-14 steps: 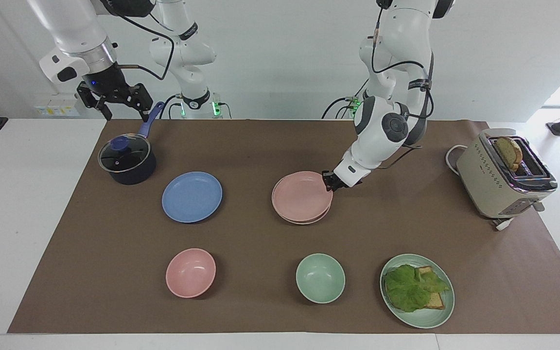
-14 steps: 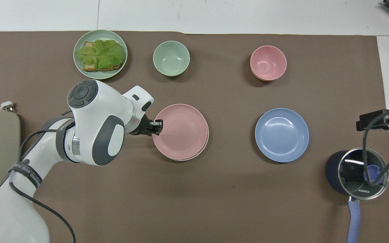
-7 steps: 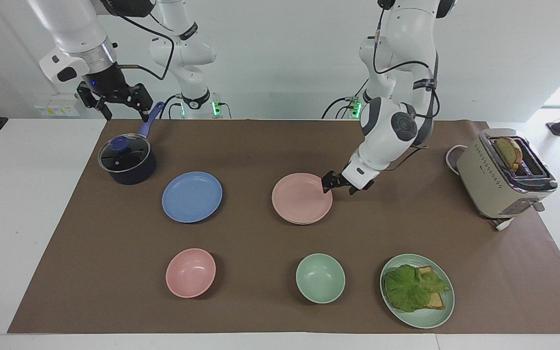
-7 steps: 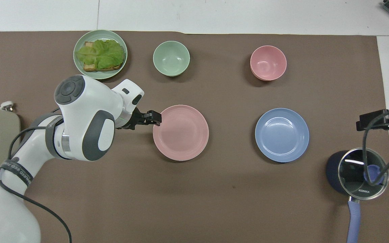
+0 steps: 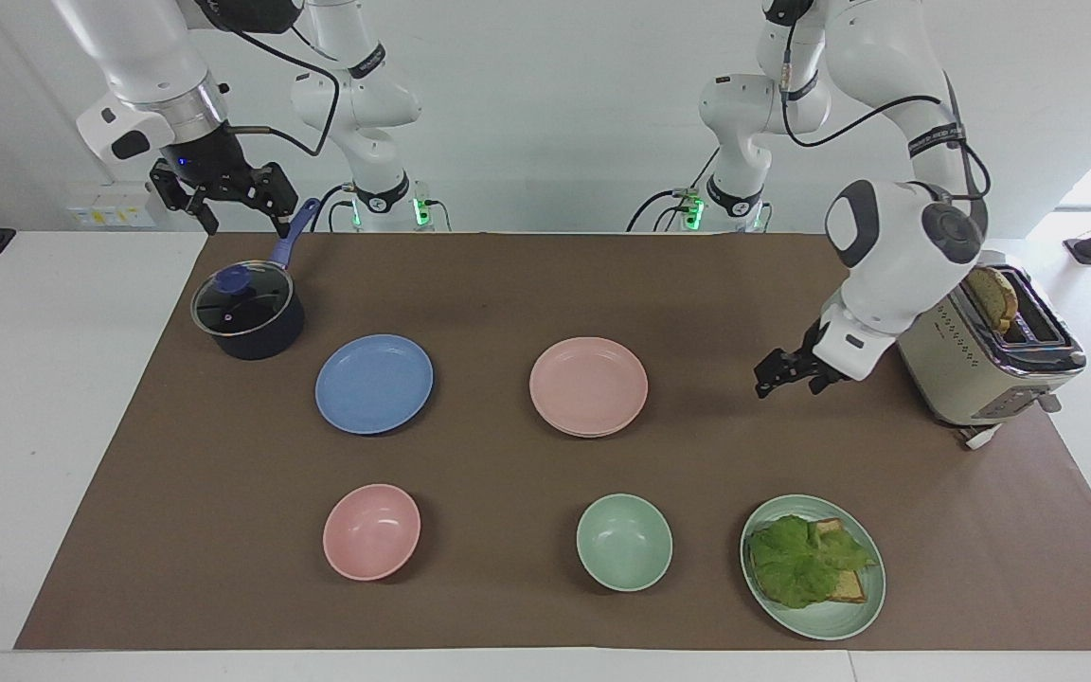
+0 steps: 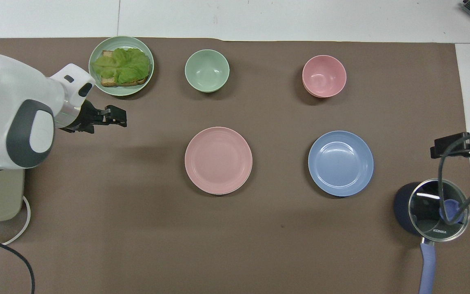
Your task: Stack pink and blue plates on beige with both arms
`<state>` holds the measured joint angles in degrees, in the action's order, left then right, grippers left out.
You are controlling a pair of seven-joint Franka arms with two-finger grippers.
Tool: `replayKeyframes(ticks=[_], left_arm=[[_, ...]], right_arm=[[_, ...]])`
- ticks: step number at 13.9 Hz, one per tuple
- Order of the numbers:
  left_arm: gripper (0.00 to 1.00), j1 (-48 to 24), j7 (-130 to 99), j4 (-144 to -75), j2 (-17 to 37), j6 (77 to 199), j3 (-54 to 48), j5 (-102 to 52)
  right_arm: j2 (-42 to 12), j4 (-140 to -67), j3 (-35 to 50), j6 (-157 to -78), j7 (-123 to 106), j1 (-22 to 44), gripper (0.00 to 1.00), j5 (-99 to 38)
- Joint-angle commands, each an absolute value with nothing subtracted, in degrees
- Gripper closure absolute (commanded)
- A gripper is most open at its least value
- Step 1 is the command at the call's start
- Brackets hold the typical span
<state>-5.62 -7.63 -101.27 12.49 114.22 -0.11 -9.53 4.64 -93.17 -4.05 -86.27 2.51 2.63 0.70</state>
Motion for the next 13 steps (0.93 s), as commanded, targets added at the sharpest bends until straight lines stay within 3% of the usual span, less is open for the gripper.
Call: replayKeyframes(ticks=[1, 6, 10, 13], left_arm=[[0.0, -3.3, -6.5, -97.9, 12.2, 110.4, -0.7, -5.3], [0.0, -2.3, -3.3, -96.2, 9.6, 107.5, -0.6, -3.7], [0.0, -1.8, -2.9, -92.0, 6.6, 98.7, -0.3, -1.2], [0.0, -1.7, -2.8, -86.1, 7.2, 91.1, -0.4, -1.1]], right_arm=[[5.1, -93.3, -3.7, -85.3, 0.6, 2.1, 0.0, 0.3], [6.1, -95.3, -3.3, -86.7, 0.7, 2.9, 0.0, -0.1], [7.1, -98.3, -3.3, -91.1, 0.3, 3.2, 0.0, 0.1], [7.1, -98.4, -3.3, -91.9, 0.4, 3.2, 0.0, 0.2]])
